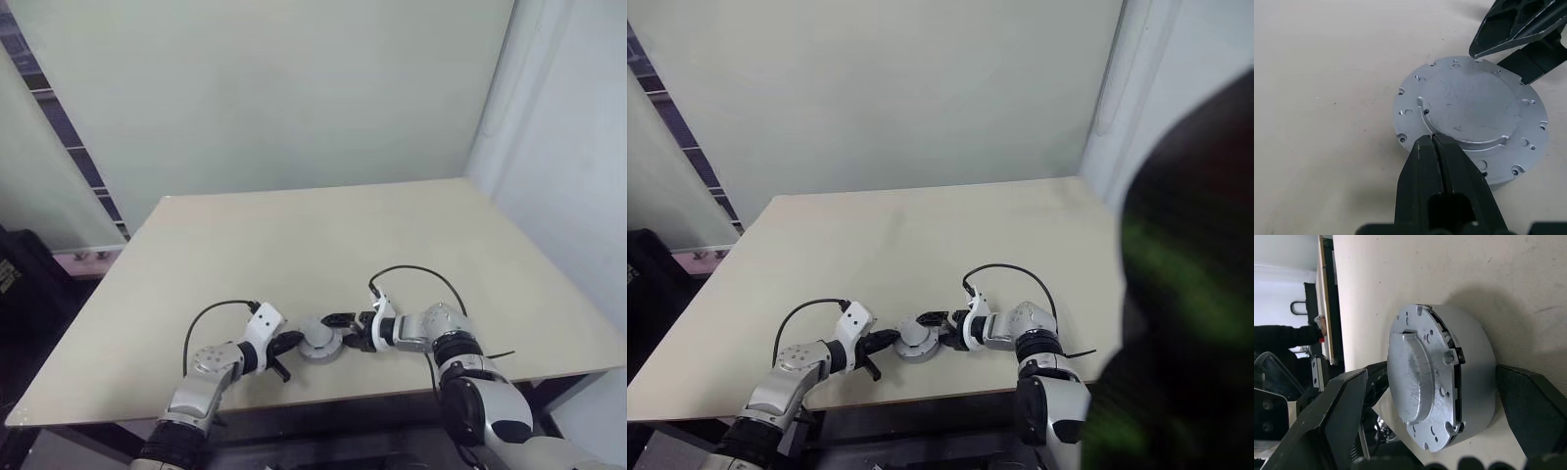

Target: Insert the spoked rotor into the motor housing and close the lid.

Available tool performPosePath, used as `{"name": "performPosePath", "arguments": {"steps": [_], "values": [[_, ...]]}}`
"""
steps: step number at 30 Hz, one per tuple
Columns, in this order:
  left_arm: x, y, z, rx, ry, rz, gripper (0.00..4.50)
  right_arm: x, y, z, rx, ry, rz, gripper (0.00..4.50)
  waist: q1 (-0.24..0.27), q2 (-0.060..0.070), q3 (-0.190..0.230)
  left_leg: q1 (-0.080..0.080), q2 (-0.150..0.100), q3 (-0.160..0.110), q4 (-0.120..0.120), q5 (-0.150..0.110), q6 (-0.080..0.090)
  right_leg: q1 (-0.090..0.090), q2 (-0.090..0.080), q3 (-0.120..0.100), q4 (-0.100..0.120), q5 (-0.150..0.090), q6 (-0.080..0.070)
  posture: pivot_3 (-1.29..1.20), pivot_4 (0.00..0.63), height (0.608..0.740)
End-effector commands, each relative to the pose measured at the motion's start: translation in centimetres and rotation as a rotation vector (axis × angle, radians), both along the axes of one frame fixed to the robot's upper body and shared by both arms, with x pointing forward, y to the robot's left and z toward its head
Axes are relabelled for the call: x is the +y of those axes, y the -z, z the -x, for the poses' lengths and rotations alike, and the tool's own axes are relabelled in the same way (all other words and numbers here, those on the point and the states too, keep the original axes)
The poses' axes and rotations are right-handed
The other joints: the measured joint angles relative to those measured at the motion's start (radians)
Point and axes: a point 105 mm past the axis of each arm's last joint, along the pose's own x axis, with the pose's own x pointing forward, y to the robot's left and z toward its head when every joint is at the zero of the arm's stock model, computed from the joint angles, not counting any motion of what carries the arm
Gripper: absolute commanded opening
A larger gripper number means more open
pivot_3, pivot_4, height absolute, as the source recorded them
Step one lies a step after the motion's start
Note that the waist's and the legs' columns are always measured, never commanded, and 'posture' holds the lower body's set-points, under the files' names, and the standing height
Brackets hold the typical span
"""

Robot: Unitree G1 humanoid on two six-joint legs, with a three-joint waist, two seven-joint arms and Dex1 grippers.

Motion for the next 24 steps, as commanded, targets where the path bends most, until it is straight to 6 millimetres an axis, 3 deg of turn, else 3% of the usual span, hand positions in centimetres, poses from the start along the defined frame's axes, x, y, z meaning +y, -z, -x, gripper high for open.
{"name": "performPosePath", "arguments": {"steps": [1, 3, 8, 11, 13, 24], "values": [[-1.3, 0.1, 0.3, 0.006, 0.050, 0.006, 0.00, 1.8, 0.2, 1.5, 0.061, -0.051, -0.049, 4.31, -0.004, 0.000, 0.000, 0.000, 0.000, 0.000, -0.001, 0.000, 0.000, 0.000, 0.000, 0.000, 0.000, 0.000, 0.001, 0.00, 0.000, 0.740], [-1.3, 0.1, 0.3, 0.006, 0.049, 0.006, 0.00, 1.8, 0.3, 1.6, 0.069, -0.046, -0.051, 3.86, -0.008, 0.000, 0.000, 0.000, 0.000, 0.000, -0.003, 0.000, 0.000, 0.000, 0.000, 0.000, -0.001, 0.001, 0.001, 0.00, 0.000, 0.740], [-1.3, 0.1, 0.1, 0.002, 0.032, 0.010, 0.00, 1.5, 0.9, 2.1, 0.097, -0.052, -0.027, 2.21, -0.019, 0.000, 0.000, 0.000, 0.000, 0.000, -0.007, -0.001, 0.001, -0.001, 0.000, 0.001, -0.004, 0.000, 0.001, 0.00, 0.000, 0.740], [-1.3, 0.0, -0.1, -0.002, 0.023, 0.012, 0.00, 1.4, 1.2, 2.2, 0.107, -0.050, -0.015, 1.91, -0.024, 0.000, 0.000, 0.001, 0.001, 0.001, -0.009, -0.001, 0.002, -0.001, 0.000, 0.001, -0.004, 0.000, 0.001, 0.00, 0.000, 0.740], [-1.2, 0.0, -0.2, -0.007, 0.017, 0.012, 0.00, 1.3, 1.3, 2.3, 0.110, -0.048, -0.010, 1.37, -0.033, 0.000, 0.000, 0.001, 0.001, 0.001, -0.009, -0.001, 0.002, -0.001, 0.000, 0.001, -0.004, 0.000, 0.001, 0.00, 0.000, 0.740], [-0.3, -0.3, -0.8, -0.012, -0.048, -0.006, 0.00, 1.2, 1.4, 2.2, 0.105, -0.041, -0.005, 1.34, -0.039, 0.000, 0.000, 0.001, 0.001, 0.001, -0.009, -0.001, 0.002, -0.001, 0.001, 0.001, -0.004, 0.000, 0.001, 0.00, 0.000, 0.740]]}}
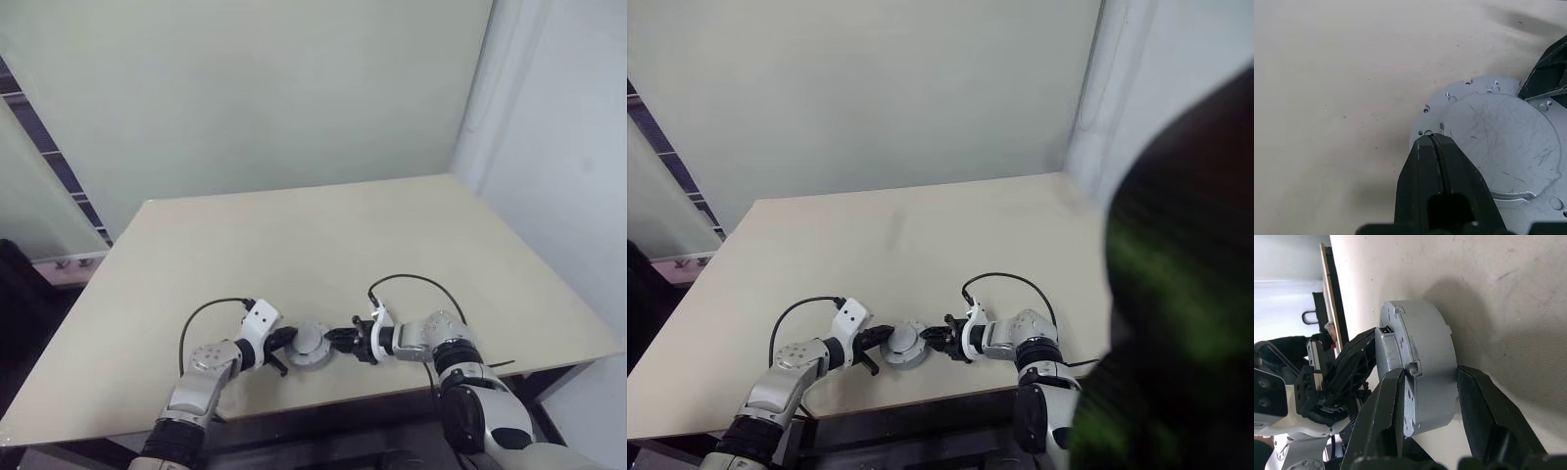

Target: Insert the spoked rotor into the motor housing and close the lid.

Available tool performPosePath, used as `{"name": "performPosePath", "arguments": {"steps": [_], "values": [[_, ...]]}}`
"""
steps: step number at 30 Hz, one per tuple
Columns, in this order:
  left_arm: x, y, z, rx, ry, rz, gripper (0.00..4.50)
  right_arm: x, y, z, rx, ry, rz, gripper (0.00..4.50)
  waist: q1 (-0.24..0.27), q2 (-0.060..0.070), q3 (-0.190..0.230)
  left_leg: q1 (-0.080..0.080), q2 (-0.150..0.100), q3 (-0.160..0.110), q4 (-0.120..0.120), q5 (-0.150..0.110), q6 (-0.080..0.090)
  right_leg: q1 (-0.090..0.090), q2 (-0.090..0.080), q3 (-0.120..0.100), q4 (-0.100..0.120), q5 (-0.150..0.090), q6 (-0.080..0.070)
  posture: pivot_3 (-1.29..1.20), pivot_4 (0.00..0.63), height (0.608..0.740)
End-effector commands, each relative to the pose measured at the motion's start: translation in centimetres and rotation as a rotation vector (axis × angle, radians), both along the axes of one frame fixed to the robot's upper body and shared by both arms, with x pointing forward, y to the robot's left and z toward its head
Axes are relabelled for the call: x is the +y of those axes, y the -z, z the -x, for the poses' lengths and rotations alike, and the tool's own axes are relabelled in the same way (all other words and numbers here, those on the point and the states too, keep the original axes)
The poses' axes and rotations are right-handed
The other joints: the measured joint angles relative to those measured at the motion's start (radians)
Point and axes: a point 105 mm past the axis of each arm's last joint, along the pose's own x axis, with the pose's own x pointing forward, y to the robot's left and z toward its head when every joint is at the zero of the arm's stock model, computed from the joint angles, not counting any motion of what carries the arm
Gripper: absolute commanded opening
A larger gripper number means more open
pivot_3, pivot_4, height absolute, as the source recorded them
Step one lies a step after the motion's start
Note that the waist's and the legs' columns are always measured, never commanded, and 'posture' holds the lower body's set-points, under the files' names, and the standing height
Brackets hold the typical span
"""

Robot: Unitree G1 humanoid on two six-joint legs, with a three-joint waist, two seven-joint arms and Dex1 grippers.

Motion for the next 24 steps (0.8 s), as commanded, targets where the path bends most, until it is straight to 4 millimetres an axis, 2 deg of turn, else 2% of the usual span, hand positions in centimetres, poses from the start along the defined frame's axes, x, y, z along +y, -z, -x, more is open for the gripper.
{"name": "performPosePath", "arguments": {"steps": [1, 4, 9, 14, 20, 24], "values": [[-0.7, -0.7, -0.4, -0.019, 0.003, 0.017, 0.17, 1.0, 0.5, 0.9, 0.023, -0.041, 0.023, 1.34, 0.000, 0.000, 0.000, 0.000, 0.000, 0.000, 0.000, 0.000, 0.000, 0.000, 0.000, 0.000, 0.000, 0.000, 0.000, 0.00, 0.000, 0.740], [0.3, -2.0, -1.2, -0.064, -0.057, 0.052, 0.89, 1.0, 0.6, 0.9, 0.022, -0.038, 0.022, 1.34, -0.001, 0.000, 0.000, 0.000, 0.000, 0.000, 0.000, 0.000, 0.000, 0.000, 0.000, 0.000, 0.000, 0.000, 0.000, 0.00, 0.000, 0.740], [3.2, -4.0, -1.7, -0.084, -0.150, 0.102, 2.64, 1.1, 0.5, 0.9, 0.020, -0.034, 0.016, 1.34, -0.010, -0.001, 0.001, -0.001, 0.001, 0.000, -0.001, 0.000, 0.000, -0.002, 0.001, 0.000, 0.000, 0.000, 0.000, 0.00, 0.000, 0.740], [6.3, -4.6, -1.3, -0.055, -0.278, 0.198, 4.46, 1.1, 0.3, 0.8, 0.014, -0.029, 0.004, 1.32, -0.017, -0.002, 0.001, -0.001, 0.002, 0.000, -0.002, 0.000, 0.000, -0.003, 0.002, 0.000, 0.000, 0.000, 0.000, 0.00, 0.000, 0.740], [7.0, -6.1, 0.0, -0.010, -0.381, 0.464, 4.50, 1.3, -0.3, 0.3, 0.001, -0.004, -0.044, 1.30, -0.023, -0.005, 0.003, -0.001, 0.002, 0.000, -0.002, 0.000, 0.000, -0.003, 0.001, 0.000, 0.000, 0.000, 0.000, 0.00, 0.000, 0.740], [7.0, -6.2, 1.3, 0.045, -0.427, 0.606, 4.50, 1.7, -1.0, 0.0, -0.008, 0.019, -0.108, 1.28, -0.026, -0.006, 0.004, -0.001, 0.002, 0.000, -0.002, 0.000, 0.000, -0.003, 0.001, 0.000, 0.000, 0.000, 0.000, 0.00, 0.000, 0.740]]}}
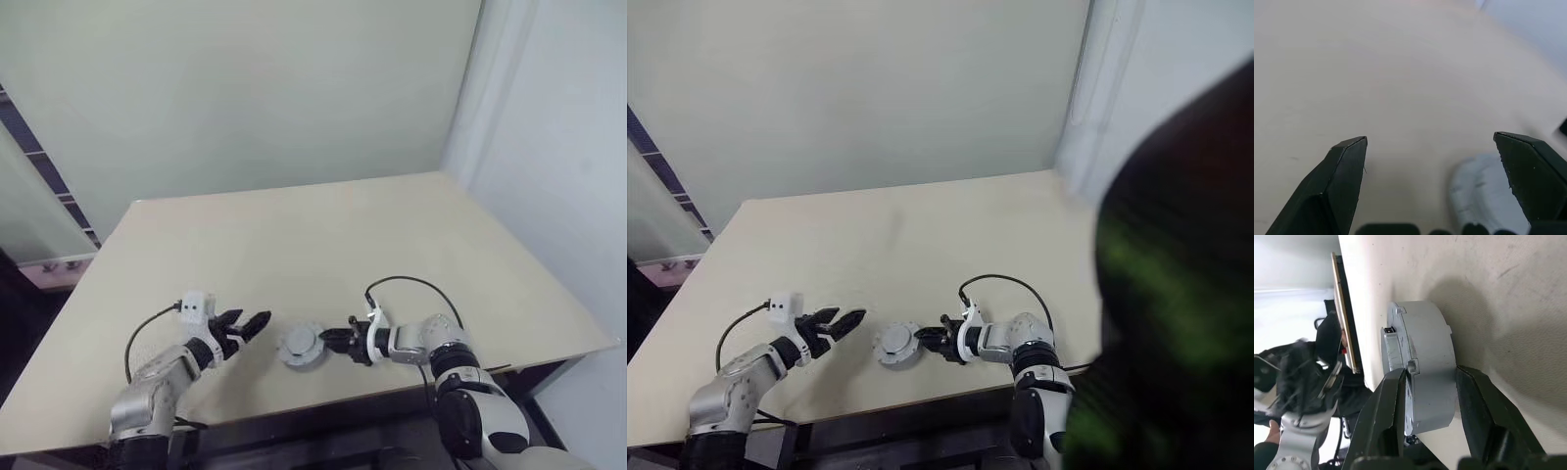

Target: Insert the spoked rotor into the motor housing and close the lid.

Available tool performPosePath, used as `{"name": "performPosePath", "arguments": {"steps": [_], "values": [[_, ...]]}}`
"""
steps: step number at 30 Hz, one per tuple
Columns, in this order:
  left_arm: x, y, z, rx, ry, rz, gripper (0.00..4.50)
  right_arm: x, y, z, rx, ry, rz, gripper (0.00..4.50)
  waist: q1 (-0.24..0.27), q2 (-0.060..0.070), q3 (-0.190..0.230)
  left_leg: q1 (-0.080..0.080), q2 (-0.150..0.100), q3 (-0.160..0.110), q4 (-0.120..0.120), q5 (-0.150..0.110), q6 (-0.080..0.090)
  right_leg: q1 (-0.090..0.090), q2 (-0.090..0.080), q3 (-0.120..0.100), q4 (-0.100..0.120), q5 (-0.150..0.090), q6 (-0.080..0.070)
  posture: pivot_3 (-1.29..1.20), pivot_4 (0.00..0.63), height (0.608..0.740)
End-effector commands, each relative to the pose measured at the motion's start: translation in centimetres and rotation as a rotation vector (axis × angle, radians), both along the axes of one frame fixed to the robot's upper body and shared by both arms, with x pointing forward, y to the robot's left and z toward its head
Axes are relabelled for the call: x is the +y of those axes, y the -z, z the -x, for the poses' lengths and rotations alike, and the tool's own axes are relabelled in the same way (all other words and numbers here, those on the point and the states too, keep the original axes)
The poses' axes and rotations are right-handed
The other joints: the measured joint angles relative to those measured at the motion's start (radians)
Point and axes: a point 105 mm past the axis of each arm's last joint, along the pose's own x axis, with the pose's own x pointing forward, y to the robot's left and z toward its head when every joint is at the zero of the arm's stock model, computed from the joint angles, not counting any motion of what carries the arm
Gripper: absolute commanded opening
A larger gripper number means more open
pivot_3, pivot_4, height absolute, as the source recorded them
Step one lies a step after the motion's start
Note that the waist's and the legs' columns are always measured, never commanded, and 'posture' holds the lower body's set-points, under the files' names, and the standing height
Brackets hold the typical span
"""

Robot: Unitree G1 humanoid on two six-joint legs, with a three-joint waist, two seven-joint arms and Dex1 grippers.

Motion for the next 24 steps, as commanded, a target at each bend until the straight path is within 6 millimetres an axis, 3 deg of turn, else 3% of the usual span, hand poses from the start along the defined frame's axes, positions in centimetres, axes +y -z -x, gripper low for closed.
{"name": "performPosePath", "arguments": {"steps": [1, 8, 13, 24], "values": [[0.3, -1.6, 0.5, -0.027, -0.032, 0.109, 4.50, 0.8, -1.0, -0.3, -0.012, 0.011, -0.061, 1.27, -0.001, 0.000, 0.000, 0.000, 0.000, 0.000, 0.000, 0.000, 0.000, 0.000, 0.000, 0.000, 0.000, 0.000, 0.000, 0.00, 0.000, 0.740], [1.1, 0.1, 2.3, 0.082, -0.085, 0.258, 4.50, 1.5, -2.8, -0.8, -0.032, 0.038, -0.186, 1.22, -0.004, -0.005, 0.004, -0.001, 0.000, 0.000, 0.000, 0.000, 0.000, -0.002, 0.001, 0.000, 0.000, 0.000, 0.000, 0.00, 0.000, 0.740], [0.8, 1.1, 3.0, 0.125, -0.108, 0.290, 4.50, 1.6, -3.4, -0.9, -0.041, 0.043, -0.219, 1.21, -0.003, -0.005, 0.004, -0.014, 0.000, 0.000, 0.002, 0.001, -0.001, -0.014, 0.001, 0.000, 0.001, 0.001, -0.001, 0.00, 0.000, 0.740], [0.0, 1.5, 3.0, 0.143, -0.113, 0.332, 4.50, 1.3, -3.9, -1.2, -0.060, 0.069, -0.248, 1.21, 0.006, -0.006, 0.004, -0.016, -0.001, 0.000, 0.002, 0.000, -0.001, -0.014, -0.001, 0.001, 0.000, 0.001, -0.001, 0.00, 0.000, 0.740]]}}
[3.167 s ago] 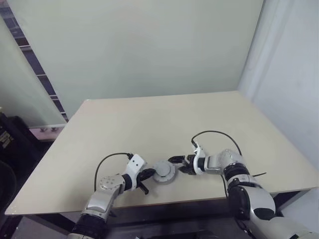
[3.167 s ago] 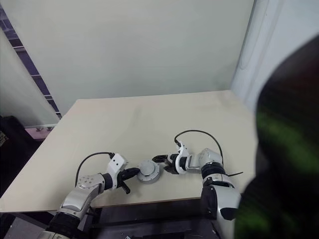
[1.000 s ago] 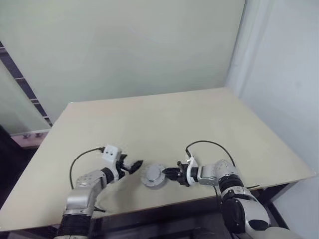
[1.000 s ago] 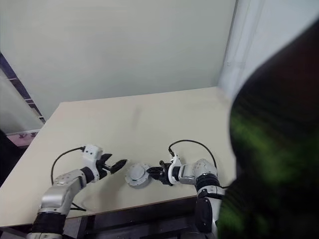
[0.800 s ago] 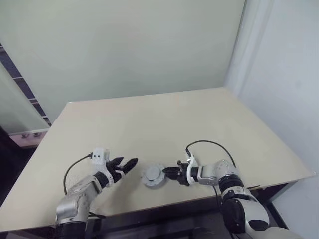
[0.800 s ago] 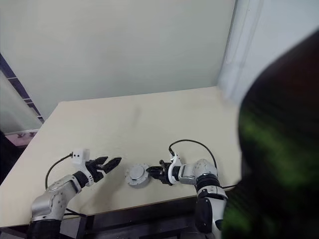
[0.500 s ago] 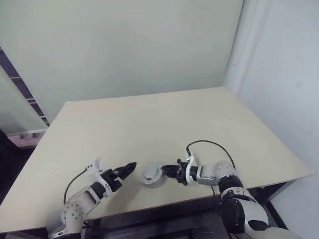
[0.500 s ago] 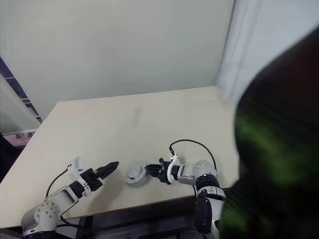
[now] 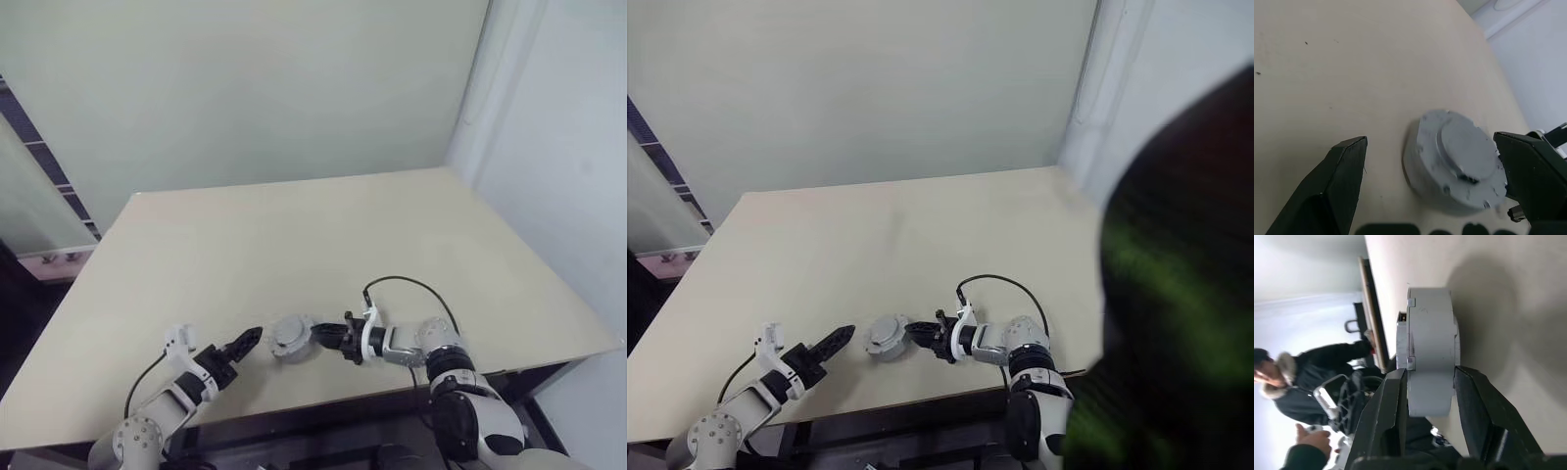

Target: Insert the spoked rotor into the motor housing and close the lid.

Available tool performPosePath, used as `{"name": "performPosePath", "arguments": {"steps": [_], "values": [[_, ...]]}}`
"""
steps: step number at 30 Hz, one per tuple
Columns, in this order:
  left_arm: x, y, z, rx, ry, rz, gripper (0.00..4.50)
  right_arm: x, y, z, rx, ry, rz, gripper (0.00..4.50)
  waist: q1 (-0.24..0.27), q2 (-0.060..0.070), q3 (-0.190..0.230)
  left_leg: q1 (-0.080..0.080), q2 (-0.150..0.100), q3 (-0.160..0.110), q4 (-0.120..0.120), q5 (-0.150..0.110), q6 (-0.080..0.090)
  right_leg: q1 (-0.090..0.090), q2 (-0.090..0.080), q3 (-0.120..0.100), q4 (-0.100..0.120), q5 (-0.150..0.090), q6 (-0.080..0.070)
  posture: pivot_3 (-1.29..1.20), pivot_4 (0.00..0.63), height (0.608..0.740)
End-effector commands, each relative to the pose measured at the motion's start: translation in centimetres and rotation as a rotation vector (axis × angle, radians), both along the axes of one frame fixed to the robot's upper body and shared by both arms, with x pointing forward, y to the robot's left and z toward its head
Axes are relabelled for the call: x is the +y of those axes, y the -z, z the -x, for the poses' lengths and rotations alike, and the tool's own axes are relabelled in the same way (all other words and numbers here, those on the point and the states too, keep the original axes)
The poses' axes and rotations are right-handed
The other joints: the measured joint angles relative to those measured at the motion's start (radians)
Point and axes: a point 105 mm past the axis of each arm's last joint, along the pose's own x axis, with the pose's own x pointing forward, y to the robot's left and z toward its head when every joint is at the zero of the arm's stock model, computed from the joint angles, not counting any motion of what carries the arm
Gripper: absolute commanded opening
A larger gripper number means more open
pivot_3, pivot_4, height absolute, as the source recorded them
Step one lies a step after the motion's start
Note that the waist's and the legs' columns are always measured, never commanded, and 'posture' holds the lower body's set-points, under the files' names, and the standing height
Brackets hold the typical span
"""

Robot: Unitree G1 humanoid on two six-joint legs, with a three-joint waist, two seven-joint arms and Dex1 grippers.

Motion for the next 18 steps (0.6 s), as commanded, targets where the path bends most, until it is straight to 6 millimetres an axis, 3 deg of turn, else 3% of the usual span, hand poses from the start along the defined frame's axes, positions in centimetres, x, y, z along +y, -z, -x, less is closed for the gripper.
{"name": "performPosePath", "arguments": {"steps": [1, 18], "values": [[-0.3, -0.9, -0.5, -0.037, 0.007, 0.024, 4.50, 0.1, -2.2, -1.0, -0.078, 0.020, -0.071, 1.21, 0.000, 0.000, 0.000, 0.000, 0.000, 0.000, 0.000, 0.000, 0.000, 0.000, 0.000, 0.000, 0.000, 0.000, 0.000, 0.00, 0.000, 0.740], [-1.4, -0.6, -0.3, -0.027, 0.021, 0.085, 4.50, 0.0, -2.7, -1.0, -0.093, 0.029, -0.102, 1.21, 0.000, 0.000, 0.000, 0.000, 0.000, 0.000, 0.002, 0.000, 0.000, 0.000, 0.000, 0.000, 0.001, 0.000, 0.000, 0.00, 0.000, 0.740]]}}
